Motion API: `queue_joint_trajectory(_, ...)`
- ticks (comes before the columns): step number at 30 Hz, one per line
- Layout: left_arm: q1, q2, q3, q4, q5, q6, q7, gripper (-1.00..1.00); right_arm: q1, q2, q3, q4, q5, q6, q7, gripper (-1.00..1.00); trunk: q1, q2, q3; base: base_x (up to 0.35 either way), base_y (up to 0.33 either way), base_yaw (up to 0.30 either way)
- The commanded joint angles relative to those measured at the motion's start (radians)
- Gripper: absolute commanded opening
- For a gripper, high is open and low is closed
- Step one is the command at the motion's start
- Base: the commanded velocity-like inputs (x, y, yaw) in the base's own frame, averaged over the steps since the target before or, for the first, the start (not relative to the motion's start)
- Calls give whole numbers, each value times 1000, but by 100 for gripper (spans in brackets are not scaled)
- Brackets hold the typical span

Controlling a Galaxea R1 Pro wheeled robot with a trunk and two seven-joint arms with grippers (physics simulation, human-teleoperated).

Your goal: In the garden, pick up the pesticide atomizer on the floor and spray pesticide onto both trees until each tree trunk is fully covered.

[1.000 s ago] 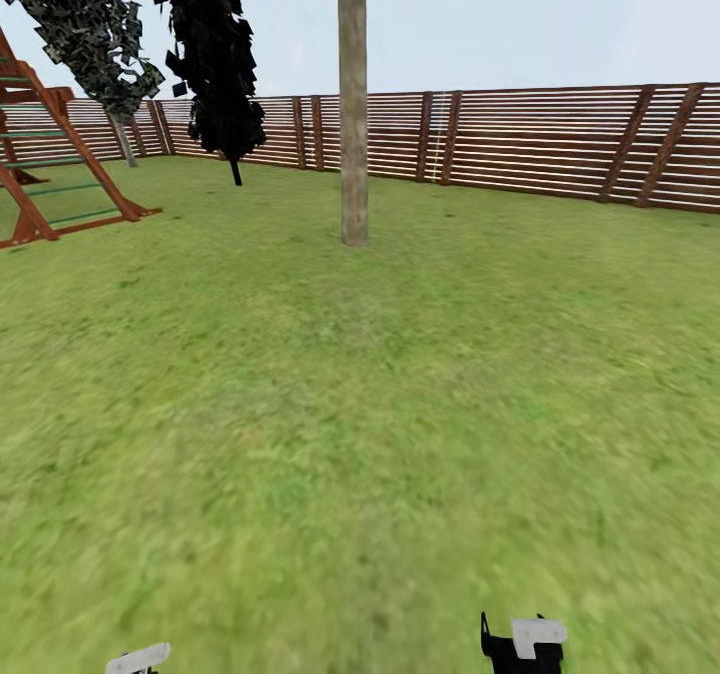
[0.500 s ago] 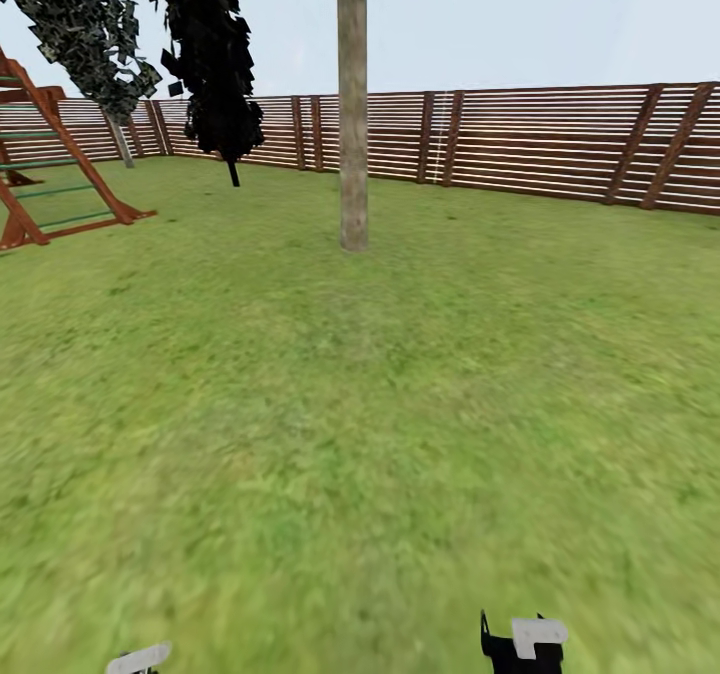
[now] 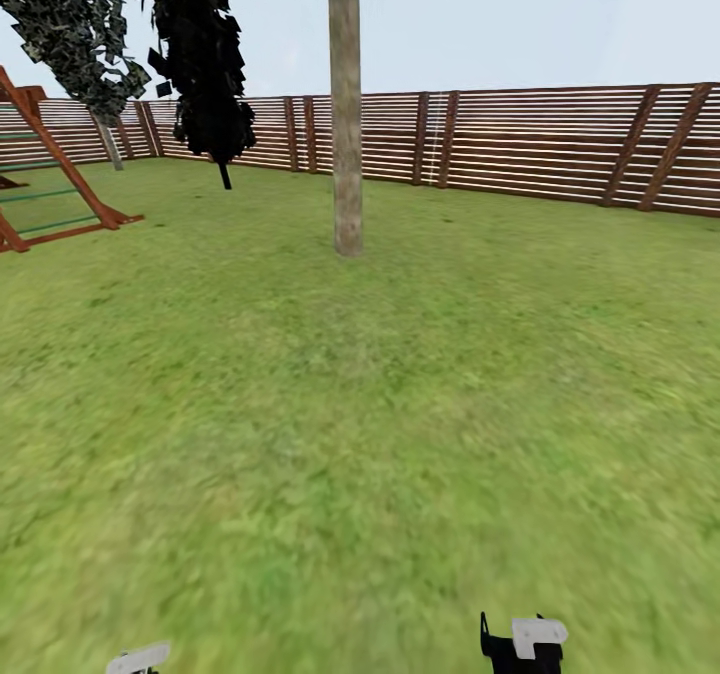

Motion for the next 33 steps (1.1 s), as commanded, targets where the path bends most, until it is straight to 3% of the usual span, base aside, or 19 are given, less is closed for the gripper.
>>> queue_joint_trajectory(1, 0, 0, -8, -1, 2, -2, 7, -100, 0, 0, 9, 0, -9, -3, -3, 100, 0, 0, -1, 338, 0, 0)
queue_joint_trajectory(33, 0, 0, -8, 0, 2, -2, 7, -100, 0, 0, 9, 0, -9, -2, -3, 100, 0, 0, -1, 338, 0, 0)
